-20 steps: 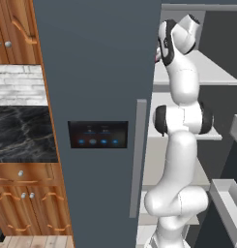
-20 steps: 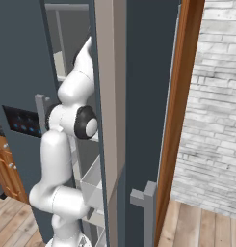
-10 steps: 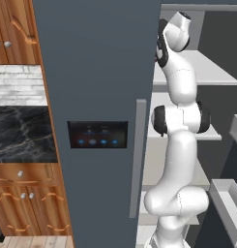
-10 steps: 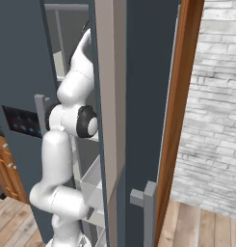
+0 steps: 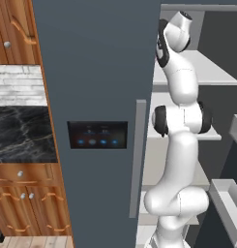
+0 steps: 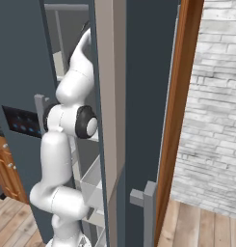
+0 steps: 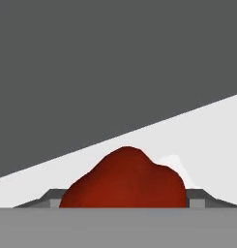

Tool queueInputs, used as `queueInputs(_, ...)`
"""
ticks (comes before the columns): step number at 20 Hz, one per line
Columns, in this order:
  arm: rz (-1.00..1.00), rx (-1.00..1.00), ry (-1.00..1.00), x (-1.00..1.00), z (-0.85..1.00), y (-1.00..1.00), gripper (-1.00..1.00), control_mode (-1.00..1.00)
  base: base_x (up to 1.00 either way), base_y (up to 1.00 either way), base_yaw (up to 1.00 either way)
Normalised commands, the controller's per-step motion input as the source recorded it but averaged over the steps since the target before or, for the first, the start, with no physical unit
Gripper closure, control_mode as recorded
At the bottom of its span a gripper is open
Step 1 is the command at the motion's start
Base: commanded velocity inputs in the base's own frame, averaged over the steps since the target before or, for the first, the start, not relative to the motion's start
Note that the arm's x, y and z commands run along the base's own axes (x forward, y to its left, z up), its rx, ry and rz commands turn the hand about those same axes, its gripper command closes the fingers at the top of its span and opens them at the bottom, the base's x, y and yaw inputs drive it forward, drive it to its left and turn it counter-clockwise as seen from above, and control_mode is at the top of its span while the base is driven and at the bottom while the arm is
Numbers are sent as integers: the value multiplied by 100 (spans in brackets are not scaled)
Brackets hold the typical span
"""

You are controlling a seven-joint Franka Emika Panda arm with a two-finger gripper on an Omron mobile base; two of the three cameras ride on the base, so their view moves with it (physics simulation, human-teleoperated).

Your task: Take the cheese, chicken drumstick, and bell pepper from the fridge and place them on the plate on the dining counter to create an appetizer plate.

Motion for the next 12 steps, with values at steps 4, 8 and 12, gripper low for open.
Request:
queueInputs(4,0,0,0,-85,-27,-6,100,-100,0,0,0)
queueInputs(8,-2,0,0,-100,-4,-33,100,-100,0,0,0)
queueInputs(12,-11,-4,-37,-100,-30,1,100,-100,0,0,0)
